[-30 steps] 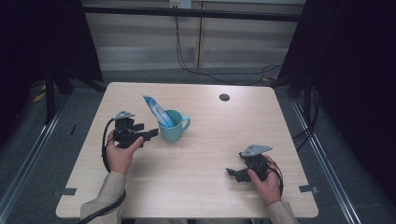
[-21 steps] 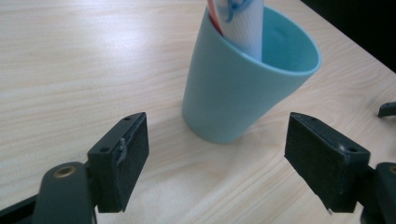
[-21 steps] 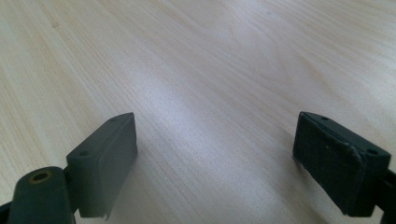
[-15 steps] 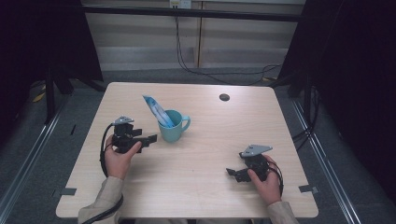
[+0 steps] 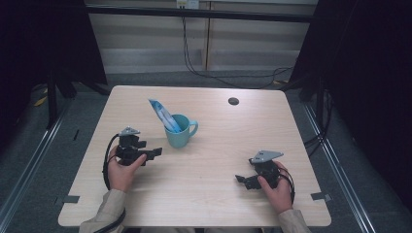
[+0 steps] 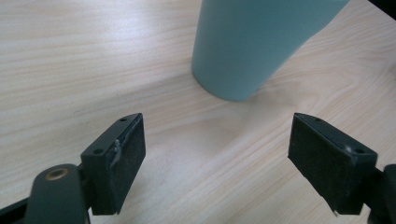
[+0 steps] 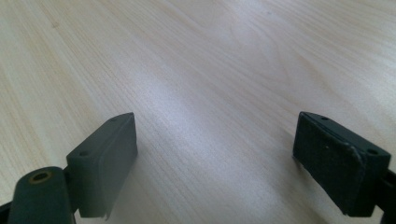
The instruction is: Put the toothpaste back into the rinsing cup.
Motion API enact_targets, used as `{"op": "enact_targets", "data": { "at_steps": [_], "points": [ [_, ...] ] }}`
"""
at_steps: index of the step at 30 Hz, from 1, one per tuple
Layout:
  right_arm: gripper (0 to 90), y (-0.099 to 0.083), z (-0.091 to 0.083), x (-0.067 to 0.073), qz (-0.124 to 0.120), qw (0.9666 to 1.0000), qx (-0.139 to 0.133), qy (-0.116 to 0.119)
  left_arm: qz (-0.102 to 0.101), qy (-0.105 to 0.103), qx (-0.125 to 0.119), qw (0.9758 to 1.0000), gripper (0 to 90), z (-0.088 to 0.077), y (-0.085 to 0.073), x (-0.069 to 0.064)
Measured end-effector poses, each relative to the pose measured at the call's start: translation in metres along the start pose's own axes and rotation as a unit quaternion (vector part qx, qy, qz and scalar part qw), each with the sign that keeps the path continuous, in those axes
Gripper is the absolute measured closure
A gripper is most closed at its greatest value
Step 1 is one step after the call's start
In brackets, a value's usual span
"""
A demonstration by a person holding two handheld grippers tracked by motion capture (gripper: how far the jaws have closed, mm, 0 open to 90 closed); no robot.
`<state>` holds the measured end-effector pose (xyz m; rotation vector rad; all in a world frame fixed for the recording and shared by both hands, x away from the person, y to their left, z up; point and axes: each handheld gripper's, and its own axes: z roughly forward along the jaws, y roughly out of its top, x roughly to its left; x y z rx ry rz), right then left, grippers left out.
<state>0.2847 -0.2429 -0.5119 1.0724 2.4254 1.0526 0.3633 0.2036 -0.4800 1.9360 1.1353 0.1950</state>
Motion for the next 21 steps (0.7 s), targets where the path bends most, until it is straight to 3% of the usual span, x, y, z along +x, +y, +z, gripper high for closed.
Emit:
{"op": "enact_targets", "data": {
  "at_steps": [8, 9, 21],
  "points": [
    [13.1, 0.0, 0.0, 0.0, 0.0, 1.0, 0.0, 0.0, 0.015, 0.017, 0.017, 0.9996, 19.2, -0.001, -0.012, -0.001],
    [13.1, 0.0, 0.0, 0.0, 0.0, 1.0, 0.0, 0.0, 0.03, 0.019, 0.025, 0.9991, 19.2, -0.002, -0.014, -0.002],
    [13.1, 0.0, 0.0, 0.0, 0.0, 1.0, 0.0, 0.0, 0.042, 0.028, 0.034, 0.9981, 19.4, 0.0, -0.029, -0.006]
  ]
}}
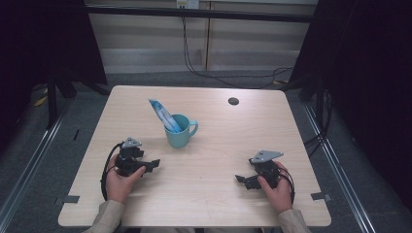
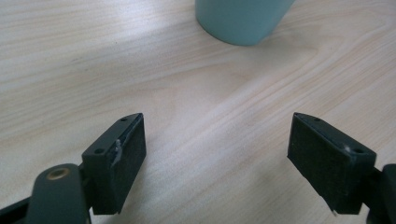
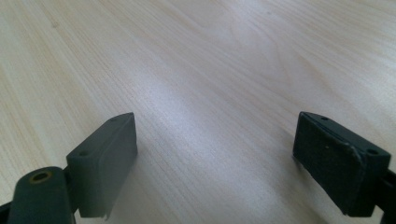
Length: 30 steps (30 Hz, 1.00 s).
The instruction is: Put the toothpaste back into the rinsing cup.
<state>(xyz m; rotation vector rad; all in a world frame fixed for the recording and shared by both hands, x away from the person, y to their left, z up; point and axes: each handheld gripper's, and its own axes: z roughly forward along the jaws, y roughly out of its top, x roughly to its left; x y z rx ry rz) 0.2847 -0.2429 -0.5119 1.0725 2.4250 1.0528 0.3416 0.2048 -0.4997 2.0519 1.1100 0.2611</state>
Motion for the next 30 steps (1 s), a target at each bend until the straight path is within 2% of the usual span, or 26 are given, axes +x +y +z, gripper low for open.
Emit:
{"op": "enact_targets", "data": {
  "at_steps": [6, 13, 15, 21, 30],
  "points": [
    [13.1, 0.0, 0.0, 0.0, 0.0, 1.0, 0.0, 0.0, 0.014, 0.007, 0.005, 0.9999, 19.0, 0.001, -0.004, -0.002],
    [13.1, 0.0, 0.0, 0.0, 0.0, 1.0, 0.0, 0.0, 0.016, 0.01, 0.001, 0.9998, 17.8, 0.0, -0.008, -0.002],
    [13.1, 0.0, 0.0, 0.0, 0.0, 1.0, 0.0, 0.0, 0.029, 0.013, 0.007, 0.9995, 17.3, -0.001, -0.009, -0.002],
    [13.1, 0.0, 0.0, 0.0, 0.0, 1.0, 0.0, 0.0, 0.048, 0.016, 0.001, 0.9987, 16.3, -0.001, -0.012, -0.003],
    [13.1, 0.0, 0.0, 0.0, 0.0, 1.0, 0.0, 0.0, 0.055, 0.019, -0.002, 0.9983, 15.2, 0.0, -0.014, -0.005]
  ]
}}
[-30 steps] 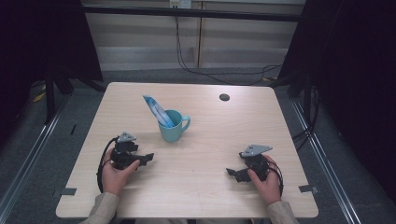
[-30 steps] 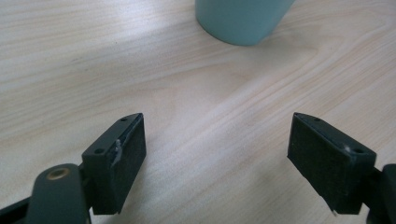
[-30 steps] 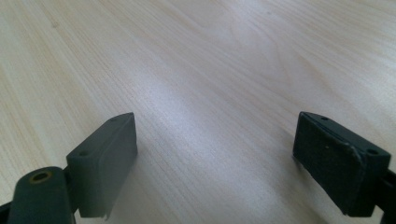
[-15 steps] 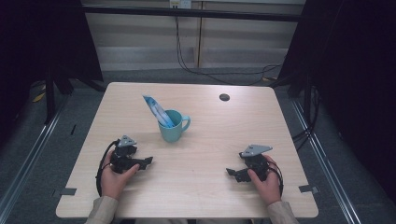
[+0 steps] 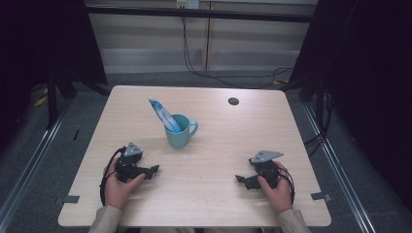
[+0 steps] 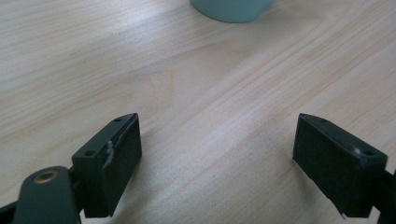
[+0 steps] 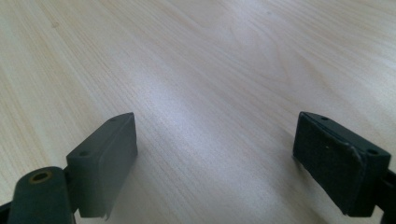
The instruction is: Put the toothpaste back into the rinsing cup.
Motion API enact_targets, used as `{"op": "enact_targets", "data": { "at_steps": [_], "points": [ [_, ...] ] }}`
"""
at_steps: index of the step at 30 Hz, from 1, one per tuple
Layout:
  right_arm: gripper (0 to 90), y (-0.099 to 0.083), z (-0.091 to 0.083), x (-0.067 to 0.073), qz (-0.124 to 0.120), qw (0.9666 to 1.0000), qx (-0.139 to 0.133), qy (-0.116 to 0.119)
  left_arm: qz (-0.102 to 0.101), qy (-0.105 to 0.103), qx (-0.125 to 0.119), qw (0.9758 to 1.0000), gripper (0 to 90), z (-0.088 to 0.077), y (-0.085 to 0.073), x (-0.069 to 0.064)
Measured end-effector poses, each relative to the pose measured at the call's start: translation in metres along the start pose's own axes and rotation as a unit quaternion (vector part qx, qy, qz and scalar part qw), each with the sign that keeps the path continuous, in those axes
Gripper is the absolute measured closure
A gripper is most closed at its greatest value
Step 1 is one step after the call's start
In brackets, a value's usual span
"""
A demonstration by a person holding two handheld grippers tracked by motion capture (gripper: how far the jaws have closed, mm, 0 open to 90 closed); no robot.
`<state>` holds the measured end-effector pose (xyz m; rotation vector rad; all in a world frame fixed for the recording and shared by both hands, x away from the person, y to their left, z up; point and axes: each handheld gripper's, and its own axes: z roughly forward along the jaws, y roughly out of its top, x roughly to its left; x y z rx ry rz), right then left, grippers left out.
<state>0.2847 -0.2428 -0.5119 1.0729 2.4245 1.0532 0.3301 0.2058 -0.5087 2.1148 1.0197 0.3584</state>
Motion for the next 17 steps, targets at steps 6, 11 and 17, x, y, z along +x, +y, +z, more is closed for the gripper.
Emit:
{"op": "enact_targets", "data": {
  "at_steps": [6, 11, 17],
  "points": [
    [13.1, 0.0, 0.0, 0.0, -0.001, 1.0, 0.0, 0.0, 0.009, 0.001, 0.0, 1.0, 15.2, -0.0002, -0.001, 0.0],
    [13.1, 0.0, 0.0001, 0.0, -0.001, 1.0, 0.0, 0.001, 0.018, 0.005, 0.003, 0.9998, 15.1, 0.0001, -0.001, -0.0011],
    [13.0, 0.0, 0.0001, -0.0001, -0.002, 1.0, 0.0, 0.0, 0.02, 0.004, 0.004, 0.9998, 15.1, -0.0003, -0.0011, -0.0005]
  ]
}}
